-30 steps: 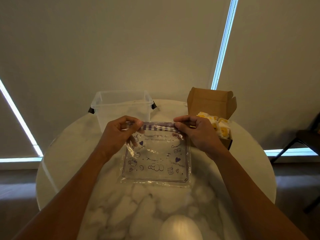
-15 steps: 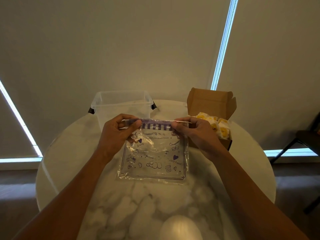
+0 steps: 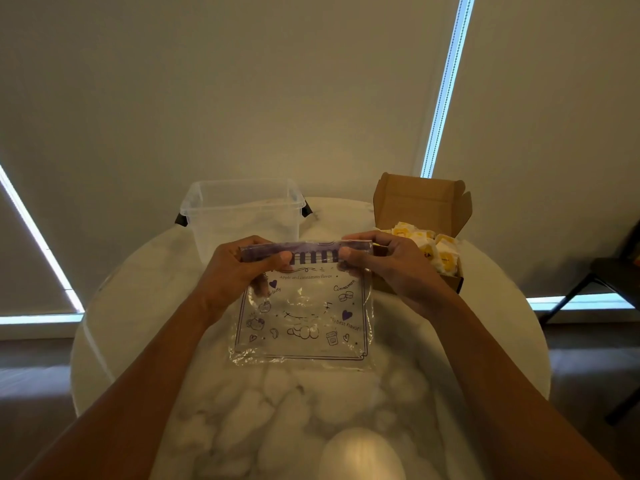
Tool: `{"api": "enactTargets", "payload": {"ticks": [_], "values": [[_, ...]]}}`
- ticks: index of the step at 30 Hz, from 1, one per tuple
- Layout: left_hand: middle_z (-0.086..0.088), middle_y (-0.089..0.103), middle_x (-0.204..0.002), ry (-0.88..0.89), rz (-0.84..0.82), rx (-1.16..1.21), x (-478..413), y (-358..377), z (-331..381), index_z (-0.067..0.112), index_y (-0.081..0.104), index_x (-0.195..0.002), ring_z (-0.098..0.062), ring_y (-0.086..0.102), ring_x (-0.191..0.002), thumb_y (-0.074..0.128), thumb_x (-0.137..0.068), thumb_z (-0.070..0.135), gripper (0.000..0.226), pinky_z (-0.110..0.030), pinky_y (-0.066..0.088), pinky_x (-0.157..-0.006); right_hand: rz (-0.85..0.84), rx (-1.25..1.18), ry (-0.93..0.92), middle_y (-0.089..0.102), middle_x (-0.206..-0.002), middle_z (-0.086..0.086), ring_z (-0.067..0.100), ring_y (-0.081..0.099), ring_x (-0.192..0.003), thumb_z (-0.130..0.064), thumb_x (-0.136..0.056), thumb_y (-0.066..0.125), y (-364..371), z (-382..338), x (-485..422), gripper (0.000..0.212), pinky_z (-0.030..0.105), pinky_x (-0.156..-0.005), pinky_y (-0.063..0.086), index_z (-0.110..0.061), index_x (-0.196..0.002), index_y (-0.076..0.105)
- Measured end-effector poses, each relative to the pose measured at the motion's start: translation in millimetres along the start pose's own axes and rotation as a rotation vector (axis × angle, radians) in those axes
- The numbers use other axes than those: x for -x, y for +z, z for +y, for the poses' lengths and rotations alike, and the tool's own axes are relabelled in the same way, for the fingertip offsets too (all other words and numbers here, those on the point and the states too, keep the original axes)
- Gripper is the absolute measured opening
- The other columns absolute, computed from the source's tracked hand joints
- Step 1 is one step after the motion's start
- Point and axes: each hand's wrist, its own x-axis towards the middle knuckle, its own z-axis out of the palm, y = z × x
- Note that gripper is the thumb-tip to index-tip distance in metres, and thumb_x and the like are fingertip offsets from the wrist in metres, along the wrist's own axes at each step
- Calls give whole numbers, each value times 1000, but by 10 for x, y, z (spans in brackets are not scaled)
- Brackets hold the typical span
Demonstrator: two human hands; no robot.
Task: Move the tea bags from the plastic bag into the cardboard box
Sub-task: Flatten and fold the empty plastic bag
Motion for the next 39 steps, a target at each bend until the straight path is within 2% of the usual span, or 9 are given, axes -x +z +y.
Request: {"api": "enactTargets", "payload": {"ticks": [6,10,15,23,26,29,33,36,39], "values": [[-13,85,-97,19,-7,24,21,-16,34,23,81,-123,-22,71,-57,72,-99,39,31,-30,63,-58,87,34,-19,82,-102,0,12,79,-97,-13,-89,81,-24,-7,12,29,21,-72,61,-11,-118,78],[-18,84,-107,4,-80,94,12,-116,25,23,74,-136,-23,74,-63,78,-95,28,41,-29,63,-62,180,46,-16,82,-101,-6,9,76,-102,-16,-90,81,-95,16,-12,21,22,-72,61,-14,-111,80],[-20,81,-99,4,-80,73,4,-74,-1,22,77,-130,-26,69,-61,74,-96,28,34,-33,63,-61,82,-6,26,82,-101,0,11,78,-98,-9,-91,78,-39,10,-7,22,25,-71,63,-5,-113,75],[-28,77,-98,-38,-63,219,-34,-62,-33,12,80,-113,-29,66,-62,56,-109,1,27,-36,61,-60,-81,-224,90,76,-123,20,31,73,-118,12,-99,50,-76,23,-31,34,35,-101,60,6,-125,70],[-23,75,-94,-42,-54,224,-29,-43,-17,9,79,-106,-23,69,-67,48,-109,-3,33,-31,60,-59,-104,-315,104,73,-128,21,34,70,-121,3,-97,49,-65,7,-33,35,34,-102,59,11,-124,69],[-20,76,-95,-43,-52,246,-28,-36,-30,7,78,-104,-24,70,-78,42,-108,-6,38,-32,61,-60,-51,-278,119,75,-123,21,33,74,-115,-16,-104,64,-1,17,-40,29,34,-93,63,3,-125,71],[-24,78,-106,-17,-84,238,-23,-53,-51,9,78,-108,-32,70,-71,47,-101,10,32,-33,54,-58,-31,-112,105,80,-109,16,26,79,-100,-13,-96,75,70,45,-13,31,31,-81,65,-9,-126,71],[-27,76,-111,-12,-138,242,-17,-86,-55,8,74,-127,-36,69,-75,49,-96,27,44,-35,56,-63,46,-22,57,81,-104,11,23,79,-95,-16,-93,78,59,40,-6,28,31,-76,65,-11,-121,76],[-28,75,-115,-79,-169,230,-17,-73,-42,13,65,-143,-35,71,-76,52,-106,45,51,-38,60,-63,79,36,24,82,-103,7,22,79,-92,-19,-93,80,43,42,0,27,32,-73,65,-14,-119,77]]}}
